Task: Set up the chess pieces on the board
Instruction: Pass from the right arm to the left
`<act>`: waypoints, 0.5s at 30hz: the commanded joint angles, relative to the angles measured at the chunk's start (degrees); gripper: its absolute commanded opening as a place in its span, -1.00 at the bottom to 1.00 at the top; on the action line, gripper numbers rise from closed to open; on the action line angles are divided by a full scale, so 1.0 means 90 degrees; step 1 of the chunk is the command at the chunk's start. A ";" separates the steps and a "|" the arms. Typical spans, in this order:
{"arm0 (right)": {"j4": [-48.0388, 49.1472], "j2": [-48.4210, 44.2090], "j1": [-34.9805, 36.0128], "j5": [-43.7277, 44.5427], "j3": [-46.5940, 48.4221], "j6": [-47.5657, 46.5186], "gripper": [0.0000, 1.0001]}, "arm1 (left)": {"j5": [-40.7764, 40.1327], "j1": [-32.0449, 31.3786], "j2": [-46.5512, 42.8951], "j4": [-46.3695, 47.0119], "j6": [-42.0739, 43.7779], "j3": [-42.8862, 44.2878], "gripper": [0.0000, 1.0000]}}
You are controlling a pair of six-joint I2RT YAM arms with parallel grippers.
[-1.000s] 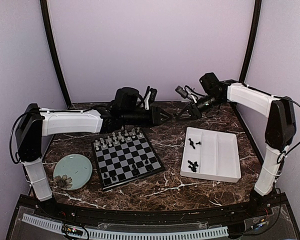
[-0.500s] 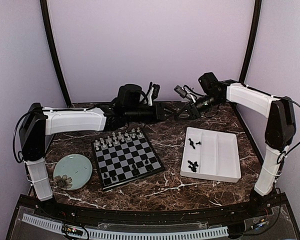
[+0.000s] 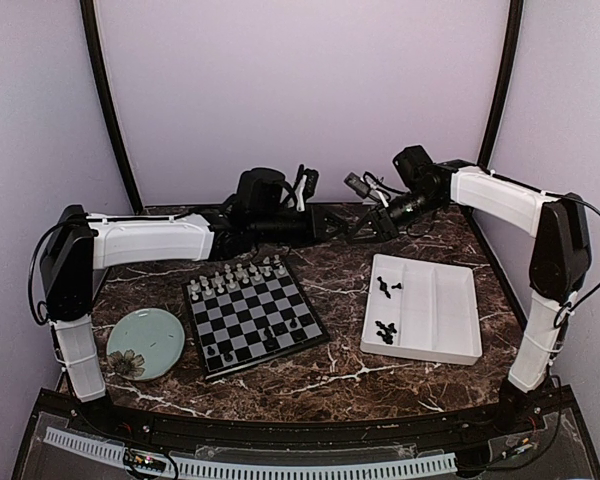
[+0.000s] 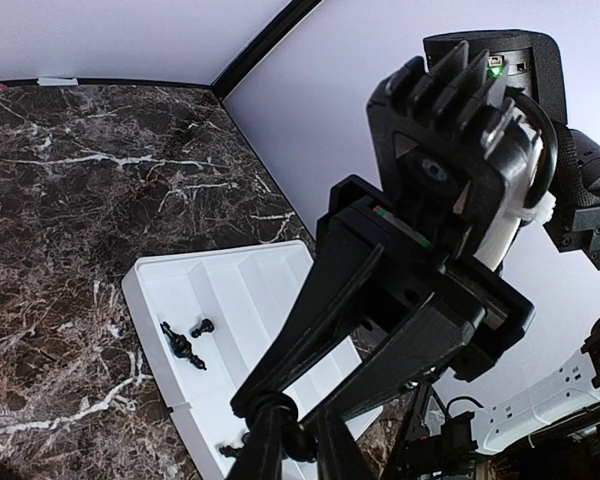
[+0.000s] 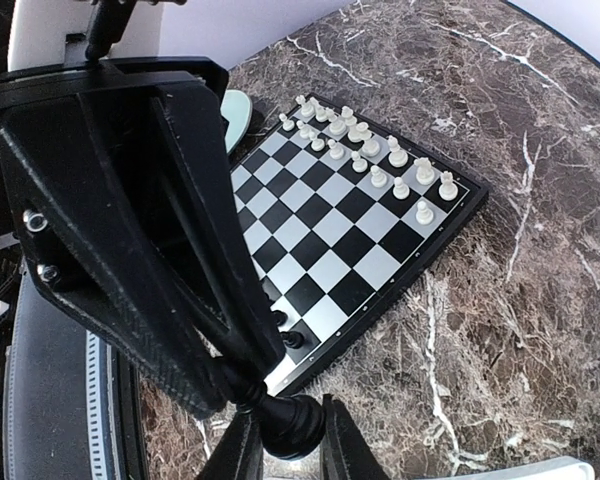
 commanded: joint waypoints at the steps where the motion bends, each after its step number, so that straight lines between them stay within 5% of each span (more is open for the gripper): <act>1: 0.0075 -0.0088 0.0079 -0.0102 0.0124 -0.0035 -0.59 | 0.0021 -0.0016 -0.0020 0.0075 0.0060 0.0168 -0.76; 5: 0.0035 -0.0112 0.0102 -0.0187 0.0100 -0.0088 -0.52 | -0.0049 -0.0014 -0.0030 0.0030 0.0094 0.0170 -0.82; 11: -0.0695 -0.0323 -0.0049 -0.0739 0.0018 -0.0720 0.00 | -0.0292 0.0022 -0.0310 -0.0594 0.0588 0.0205 -0.89; 15: -0.1350 -0.0463 -0.0415 -0.0996 -0.0307 -0.1393 0.15 | -0.0595 0.0032 -0.0888 -0.1485 0.1365 -0.0119 -0.90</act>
